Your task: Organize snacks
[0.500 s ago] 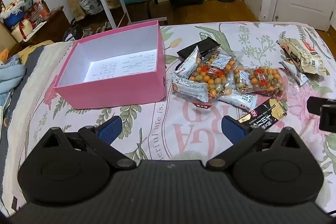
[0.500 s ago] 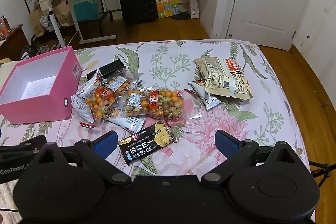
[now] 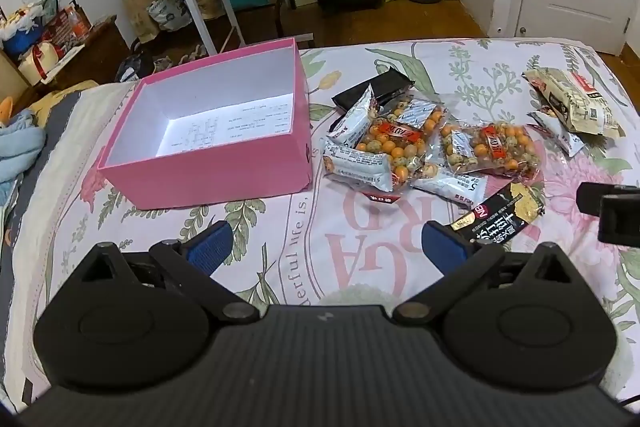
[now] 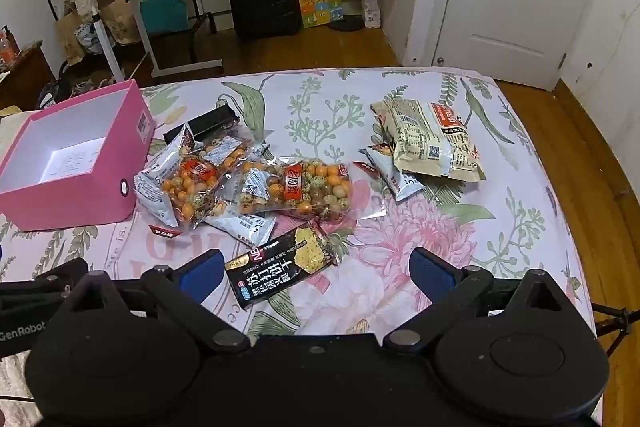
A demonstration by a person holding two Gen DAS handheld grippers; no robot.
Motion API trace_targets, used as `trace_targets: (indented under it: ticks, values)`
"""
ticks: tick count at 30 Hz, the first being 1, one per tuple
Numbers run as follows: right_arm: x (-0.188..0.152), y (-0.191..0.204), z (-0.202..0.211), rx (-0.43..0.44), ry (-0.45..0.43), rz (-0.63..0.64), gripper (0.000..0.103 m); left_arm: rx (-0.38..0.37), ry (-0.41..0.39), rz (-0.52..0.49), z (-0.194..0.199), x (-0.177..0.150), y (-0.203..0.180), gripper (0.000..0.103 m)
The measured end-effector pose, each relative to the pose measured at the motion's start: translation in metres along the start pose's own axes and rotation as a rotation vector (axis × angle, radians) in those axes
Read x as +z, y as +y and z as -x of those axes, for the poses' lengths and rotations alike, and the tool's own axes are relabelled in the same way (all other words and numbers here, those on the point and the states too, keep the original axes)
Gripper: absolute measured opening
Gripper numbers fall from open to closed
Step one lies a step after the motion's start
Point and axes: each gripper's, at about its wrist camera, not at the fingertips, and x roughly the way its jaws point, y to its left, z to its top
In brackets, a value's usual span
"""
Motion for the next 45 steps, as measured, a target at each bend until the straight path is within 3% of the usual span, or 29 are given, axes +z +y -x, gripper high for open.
trace_targets:
  ticks: [1,19,30,45]
  values:
    - [0.000,-0.001,0.000,-0.003,0.001,-0.001,0.100,0.012,-0.007,-0.016,0.001,-0.001,-0.012,0.102]
    - [-0.004,-0.003,-0.003,0.001,0.009,0.006,0.100,-0.001,0.024,0.004,0.000,-0.002,-0.010,0.102]
    - [-0.003,-0.006,0.004,-0.016,-0.017,0.015,0.100,-0.011,-0.035,0.008,0.012,0.002,-0.002,0.102]
    - [-0.005,0.001,0.006,-0.020,-0.022,0.038,0.100,-0.026,-0.038,0.003,0.013,-0.001,0.001,0.100]
